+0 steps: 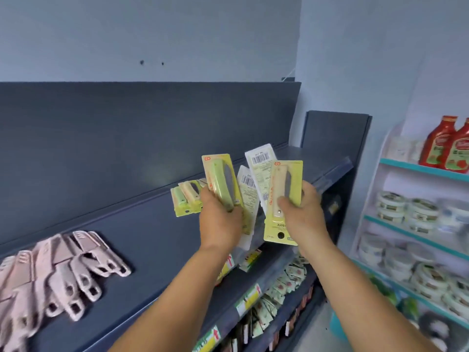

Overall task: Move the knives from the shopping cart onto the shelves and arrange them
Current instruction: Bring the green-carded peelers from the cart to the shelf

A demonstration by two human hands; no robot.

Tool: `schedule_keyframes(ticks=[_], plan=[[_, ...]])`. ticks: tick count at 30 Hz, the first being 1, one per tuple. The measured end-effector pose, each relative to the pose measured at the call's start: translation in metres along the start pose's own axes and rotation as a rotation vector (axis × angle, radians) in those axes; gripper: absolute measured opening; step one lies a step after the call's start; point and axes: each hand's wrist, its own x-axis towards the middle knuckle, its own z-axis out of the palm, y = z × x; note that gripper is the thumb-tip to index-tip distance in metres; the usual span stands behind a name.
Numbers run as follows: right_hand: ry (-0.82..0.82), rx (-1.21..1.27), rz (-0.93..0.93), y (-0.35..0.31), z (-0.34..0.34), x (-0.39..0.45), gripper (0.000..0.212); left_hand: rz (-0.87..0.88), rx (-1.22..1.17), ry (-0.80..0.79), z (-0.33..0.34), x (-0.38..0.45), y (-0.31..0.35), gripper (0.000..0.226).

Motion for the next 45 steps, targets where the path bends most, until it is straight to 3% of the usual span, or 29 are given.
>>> schedule_keyframes(ticks=[6,10,13,17,22,28,36,45], plan=[[-0.203,-0.174,-0.046,0.016,0.057,0.076,0.064,-0.037,0.042,0.161,0.003,0.063,-0.018,0.046],[-0.333,-0.326,-0.068,0.028,0.093,0.124,0.064,-0.142,0.22,0.194,0.022,0.101,-0.031,0.072],[-0.391,-0.433,-0.083,0.042,0.116,0.156,0.061,-0.17,0.362,0.221,0.034,0.125,-0.04,0.062],[-0.477,-0.569,-0.093,0.06,0.133,0.184,0.062,-0.231,0.637,0.172,0.044,0.145,-0.058,0.056],[-0.58,-0.845,-0.184,0.075,0.142,0.197,0.049,-0.253,0.966,0.074,0.053,0.157,-0.081,0.056],[-0.697,-1.0,-0.262,0.075,0.144,0.204,0.048,-0.262,1.049,-0.005,0.058,0.158,-0.082,0.067],[-0.69,-1.007,-0.286,0.066,0.127,0.19,0.056,-0.12,1.07,-0.01,0.049,0.149,-0.079,0.059],[-0.427,-0.952,-0.295,0.041,0.066,0.112,0.058,0.157,0.944,-0.089,0.036,0.095,-0.054,0.051]])
